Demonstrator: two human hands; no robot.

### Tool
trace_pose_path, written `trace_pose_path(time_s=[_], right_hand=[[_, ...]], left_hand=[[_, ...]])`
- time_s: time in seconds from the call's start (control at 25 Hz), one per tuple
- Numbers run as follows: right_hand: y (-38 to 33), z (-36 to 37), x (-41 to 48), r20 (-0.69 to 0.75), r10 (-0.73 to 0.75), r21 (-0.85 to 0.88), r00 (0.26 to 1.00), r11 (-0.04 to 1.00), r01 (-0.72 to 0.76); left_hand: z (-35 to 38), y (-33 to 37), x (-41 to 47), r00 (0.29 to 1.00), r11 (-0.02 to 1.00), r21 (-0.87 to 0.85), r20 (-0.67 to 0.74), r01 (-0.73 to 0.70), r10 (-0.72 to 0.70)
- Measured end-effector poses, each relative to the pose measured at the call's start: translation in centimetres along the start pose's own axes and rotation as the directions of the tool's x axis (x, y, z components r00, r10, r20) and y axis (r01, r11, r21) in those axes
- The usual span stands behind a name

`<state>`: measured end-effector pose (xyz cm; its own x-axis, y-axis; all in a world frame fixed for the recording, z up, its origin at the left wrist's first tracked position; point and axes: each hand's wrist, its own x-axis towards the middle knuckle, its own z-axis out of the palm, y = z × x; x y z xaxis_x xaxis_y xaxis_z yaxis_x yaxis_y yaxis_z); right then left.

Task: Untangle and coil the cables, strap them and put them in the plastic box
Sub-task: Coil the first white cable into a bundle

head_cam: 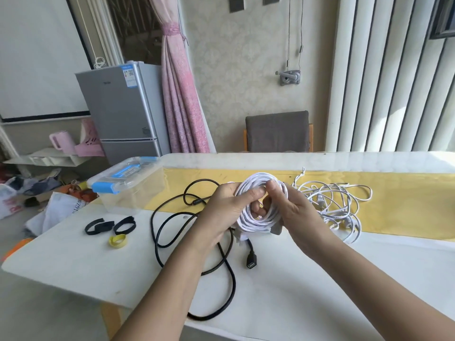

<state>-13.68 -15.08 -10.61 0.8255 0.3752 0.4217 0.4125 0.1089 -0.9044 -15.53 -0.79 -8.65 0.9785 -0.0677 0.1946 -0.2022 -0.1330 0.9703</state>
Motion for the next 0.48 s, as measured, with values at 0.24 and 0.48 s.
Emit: trace_pose_path(time_s=[0.24,0.48], right_hand=[[0.4,6.4,1.4,-0.323,-0.049,0.079,0.945,0.994,0.079],[-0.3,13.5,2.5,-0.288,-0.084,0.031,0.954,0.995,0.097]], left_hand=[[1.0,-2.3,-3.8,0.820,0.965,-0.042,-0.538,-0.258,0.196],[-4.3,-2.3,-5.2,0.644,0.926,0.183,-0.674,-0.330,0.363]])
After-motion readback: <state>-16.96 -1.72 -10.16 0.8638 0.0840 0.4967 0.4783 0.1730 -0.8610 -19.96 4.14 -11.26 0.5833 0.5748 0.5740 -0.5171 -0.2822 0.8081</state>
